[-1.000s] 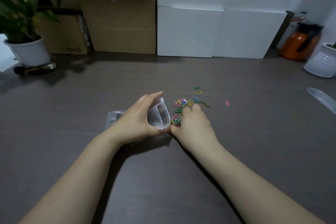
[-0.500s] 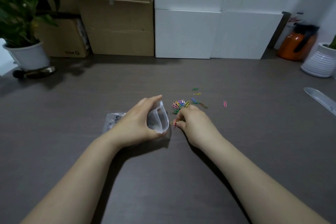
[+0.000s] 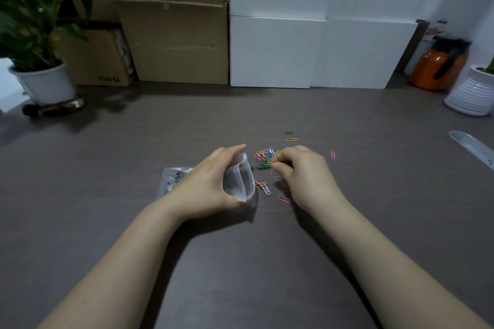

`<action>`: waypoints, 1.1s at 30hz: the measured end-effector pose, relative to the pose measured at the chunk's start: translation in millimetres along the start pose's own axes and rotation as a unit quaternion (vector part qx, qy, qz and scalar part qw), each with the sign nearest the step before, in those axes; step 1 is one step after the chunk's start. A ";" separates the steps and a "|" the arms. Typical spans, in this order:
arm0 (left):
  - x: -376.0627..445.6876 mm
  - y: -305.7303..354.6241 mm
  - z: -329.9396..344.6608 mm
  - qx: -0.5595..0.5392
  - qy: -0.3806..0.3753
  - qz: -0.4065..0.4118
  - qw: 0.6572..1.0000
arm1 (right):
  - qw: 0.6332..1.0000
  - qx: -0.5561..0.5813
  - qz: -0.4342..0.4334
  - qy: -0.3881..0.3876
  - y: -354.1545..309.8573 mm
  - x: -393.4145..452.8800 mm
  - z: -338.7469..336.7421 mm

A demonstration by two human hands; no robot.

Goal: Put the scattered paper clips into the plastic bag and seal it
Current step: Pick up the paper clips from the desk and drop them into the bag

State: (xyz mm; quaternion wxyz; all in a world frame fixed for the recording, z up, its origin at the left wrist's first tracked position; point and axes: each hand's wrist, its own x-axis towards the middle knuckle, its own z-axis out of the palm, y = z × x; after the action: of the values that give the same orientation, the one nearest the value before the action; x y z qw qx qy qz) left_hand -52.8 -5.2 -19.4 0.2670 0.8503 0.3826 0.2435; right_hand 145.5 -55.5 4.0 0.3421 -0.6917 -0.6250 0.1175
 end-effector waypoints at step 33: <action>2.8 0.1 2.9 -0.046 0.025 0.001 0.999 | 0.963 -0.168 0.069 -0.197 26.2 14.7 -7.1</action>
State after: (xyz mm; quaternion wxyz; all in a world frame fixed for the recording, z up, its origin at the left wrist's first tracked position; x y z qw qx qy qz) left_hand -49.3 -3.8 -20.9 0.2962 0.8313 0.3765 0.2820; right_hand 173.0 -43.5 -3.1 0.0821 -0.7439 -0.6415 0.1683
